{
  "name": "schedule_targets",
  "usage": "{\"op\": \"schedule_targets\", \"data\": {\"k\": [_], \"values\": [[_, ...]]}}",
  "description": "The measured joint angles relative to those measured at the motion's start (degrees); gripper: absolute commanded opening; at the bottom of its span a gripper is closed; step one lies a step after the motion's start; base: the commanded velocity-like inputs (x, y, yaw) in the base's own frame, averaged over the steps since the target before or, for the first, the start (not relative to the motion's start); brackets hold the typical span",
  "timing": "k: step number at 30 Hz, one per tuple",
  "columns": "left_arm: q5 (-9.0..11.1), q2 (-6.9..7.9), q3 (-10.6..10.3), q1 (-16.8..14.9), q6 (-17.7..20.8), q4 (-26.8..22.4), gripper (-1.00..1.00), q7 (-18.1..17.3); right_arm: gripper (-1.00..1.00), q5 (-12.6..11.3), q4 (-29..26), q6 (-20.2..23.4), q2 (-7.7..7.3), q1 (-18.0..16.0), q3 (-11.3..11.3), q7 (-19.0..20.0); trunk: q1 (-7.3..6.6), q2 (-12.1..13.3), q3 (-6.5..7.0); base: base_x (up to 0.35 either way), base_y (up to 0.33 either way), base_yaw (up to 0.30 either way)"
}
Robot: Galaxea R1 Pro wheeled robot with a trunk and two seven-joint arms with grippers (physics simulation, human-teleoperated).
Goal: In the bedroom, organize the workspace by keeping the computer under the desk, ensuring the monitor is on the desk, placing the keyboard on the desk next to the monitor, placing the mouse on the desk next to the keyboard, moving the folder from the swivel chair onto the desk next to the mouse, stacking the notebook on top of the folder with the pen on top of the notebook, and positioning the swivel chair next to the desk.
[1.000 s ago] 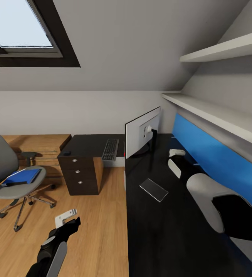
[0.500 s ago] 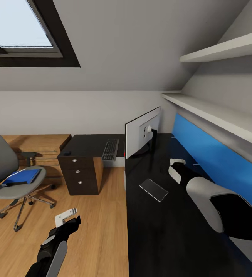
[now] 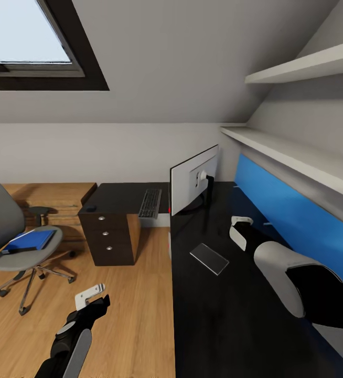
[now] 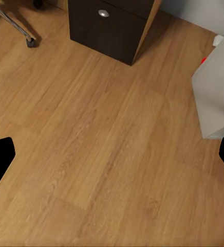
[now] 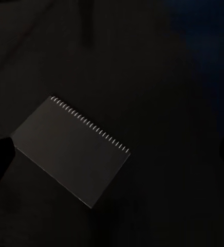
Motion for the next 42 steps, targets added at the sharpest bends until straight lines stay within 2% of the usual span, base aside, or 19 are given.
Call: {"op": "schedule_targets", "data": {"k": [42], "values": [[0.00,0.00,0.00,0.02,0.00,0.00,1.00,0.00,1.00,0.09,0.04,-0.07,-0.12,0.08,0.01,0.11,0.00,-0.01,-3.73,0.000,0.000,0.000]]}}
